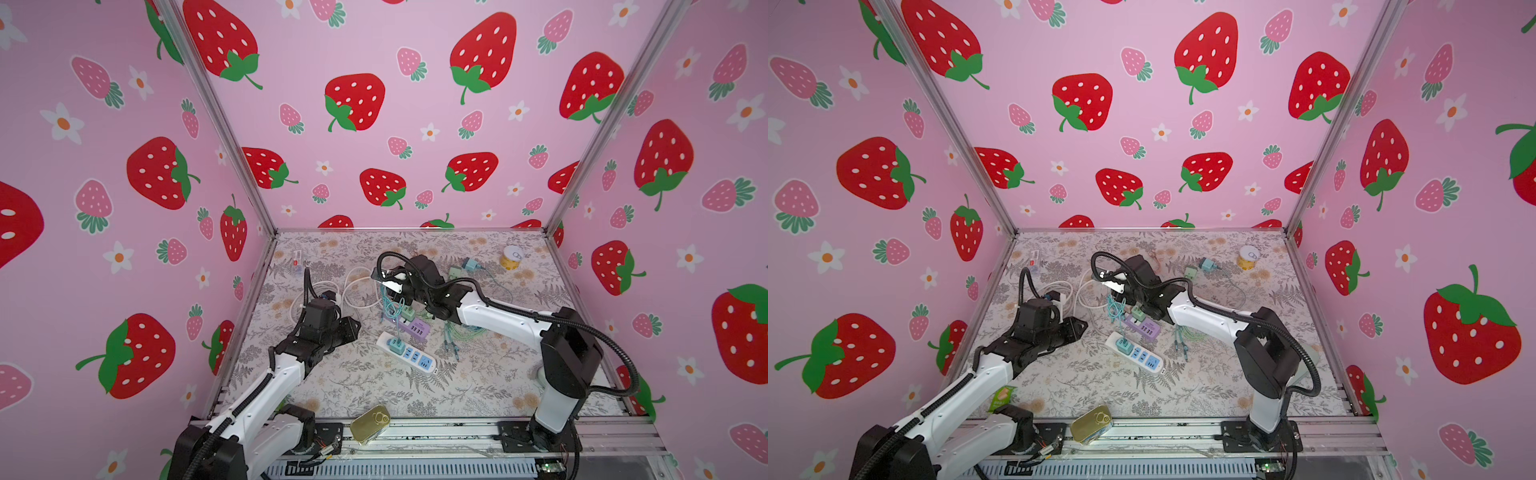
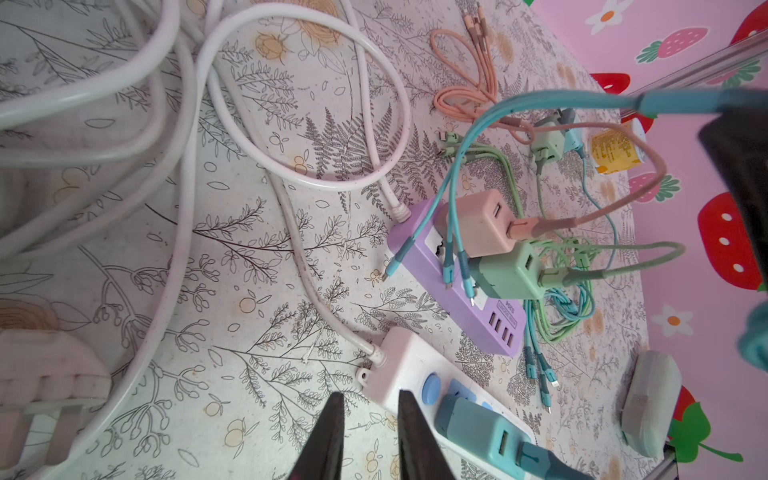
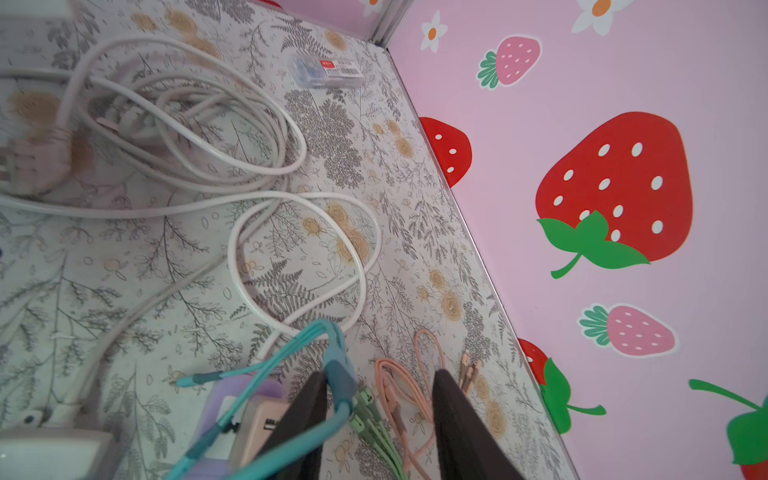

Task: Insert the plug
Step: 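Move the right gripper toward the loose mint-green charger farther from the robot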

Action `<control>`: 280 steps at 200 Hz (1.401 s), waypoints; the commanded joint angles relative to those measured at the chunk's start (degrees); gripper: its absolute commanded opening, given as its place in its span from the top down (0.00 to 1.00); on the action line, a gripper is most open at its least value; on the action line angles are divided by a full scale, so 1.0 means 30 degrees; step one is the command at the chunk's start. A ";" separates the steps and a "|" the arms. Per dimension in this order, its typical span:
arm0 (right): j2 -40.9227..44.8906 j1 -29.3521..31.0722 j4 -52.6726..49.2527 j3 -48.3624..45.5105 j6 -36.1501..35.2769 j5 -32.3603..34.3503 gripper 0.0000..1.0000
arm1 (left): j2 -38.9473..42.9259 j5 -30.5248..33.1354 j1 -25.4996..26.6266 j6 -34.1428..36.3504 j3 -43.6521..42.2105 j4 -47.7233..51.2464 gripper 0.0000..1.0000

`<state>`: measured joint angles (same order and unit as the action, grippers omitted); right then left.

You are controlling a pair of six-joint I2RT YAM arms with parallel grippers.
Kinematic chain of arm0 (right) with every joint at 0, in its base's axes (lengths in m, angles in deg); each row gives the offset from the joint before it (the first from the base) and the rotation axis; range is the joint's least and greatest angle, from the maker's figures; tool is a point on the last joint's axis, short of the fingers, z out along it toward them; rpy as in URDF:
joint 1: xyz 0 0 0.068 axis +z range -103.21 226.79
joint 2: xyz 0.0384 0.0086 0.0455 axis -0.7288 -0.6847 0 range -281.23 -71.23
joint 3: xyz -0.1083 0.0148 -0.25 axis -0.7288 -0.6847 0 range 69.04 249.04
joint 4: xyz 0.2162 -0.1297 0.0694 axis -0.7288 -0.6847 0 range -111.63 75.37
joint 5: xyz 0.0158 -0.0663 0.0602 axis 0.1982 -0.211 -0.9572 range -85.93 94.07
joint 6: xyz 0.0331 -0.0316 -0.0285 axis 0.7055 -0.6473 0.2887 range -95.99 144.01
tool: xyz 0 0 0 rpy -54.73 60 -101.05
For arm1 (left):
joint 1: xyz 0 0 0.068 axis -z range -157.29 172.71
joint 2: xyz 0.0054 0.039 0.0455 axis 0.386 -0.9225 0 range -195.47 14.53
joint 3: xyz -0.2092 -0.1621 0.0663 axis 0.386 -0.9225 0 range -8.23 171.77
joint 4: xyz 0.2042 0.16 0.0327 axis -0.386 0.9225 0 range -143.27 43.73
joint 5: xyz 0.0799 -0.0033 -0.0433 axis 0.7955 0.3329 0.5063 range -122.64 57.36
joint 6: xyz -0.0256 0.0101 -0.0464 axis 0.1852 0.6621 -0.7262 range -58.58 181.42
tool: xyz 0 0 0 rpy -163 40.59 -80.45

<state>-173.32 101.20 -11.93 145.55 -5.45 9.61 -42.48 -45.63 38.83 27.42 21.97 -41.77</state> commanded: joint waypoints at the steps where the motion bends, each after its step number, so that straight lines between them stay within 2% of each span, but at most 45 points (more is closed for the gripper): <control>1: 0.0670 -0.0248 -0.2134 0.0365 0.0010 0.0651 0.50 | 0.0138 0.0465 -0.0100 -0.0065 -0.0061 0.0510 0.74; 17: 0.0970 -0.0395 -0.3373 0.0508 -0.0511 0.0972 0.49 | 0.0021 0.0467 -0.0114 -0.0034 -0.0052 0.0472 0.74; 22: 0.1053 -0.0477 -0.3750 0.0554 -0.0669 0.0994 0.45 | -0.0050 0.0436 -0.0101 -0.0040 -0.0060 0.0452 0.74; 36: 0.1277 -0.0768 -0.4579 0.0655 -0.0949 0.0871 0.42 | -0.0191 0.0318 -0.0114 -0.0042 -0.0036 0.0304 0.74; 91: 0.2020 -0.1395 -0.6418 0.0790 -0.2782 0.0907 0.38 | -0.0781 -0.0114 -0.0100 0.0097 0.0211 0.0119 0.71; 118: 0.1756 -0.1434 -0.7963 0.1483 -0.3698 0.1767 0.33 | -0.1038 -0.0508 -0.0103 0.0170 0.0386 0.0032 0.68; 138: 0.1781 -0.1617 -0.8455 0.1775 -0.3492 0.2309 0.33 | -0.1176 -0.0714 -0.0107 0.0155 0.0480 -0.0013 0.65; 166: 0.2986 -0.2070 -0.7333 0.0980 -0.2064 0.2148 0.33 | -0.1280 -0.0737 -0.0100 0.0171 0.0634 -0.0071 0.64; 197: 0.5165 -0.2851 -0.5576 -0.0659 0.0924 0.1163 0.32 | -0.1575 -0.1339 -0.0106 0.0358 0.1072 -0.0317 0.62; 222: 0.6597 -0.3959 -0.4761 -0.2267 0.3539 0.0731 0.27 | -0.1940 -0.1415 -0.0111 0.0498 0.1550 -0.0252 0.60; 280: 0.6990 -0.7094 -0.4583 -0.4348 0.7519 0.1007 0.29 | -0.1956 -0.1118 -0.0217 0.0873 0.2159 0.0347 0.56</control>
<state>-152.23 82.82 -26.00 134.64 9.70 13.02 -48.58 -49.15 38.65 28.88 25.79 -41.87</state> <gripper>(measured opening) 0.711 0.436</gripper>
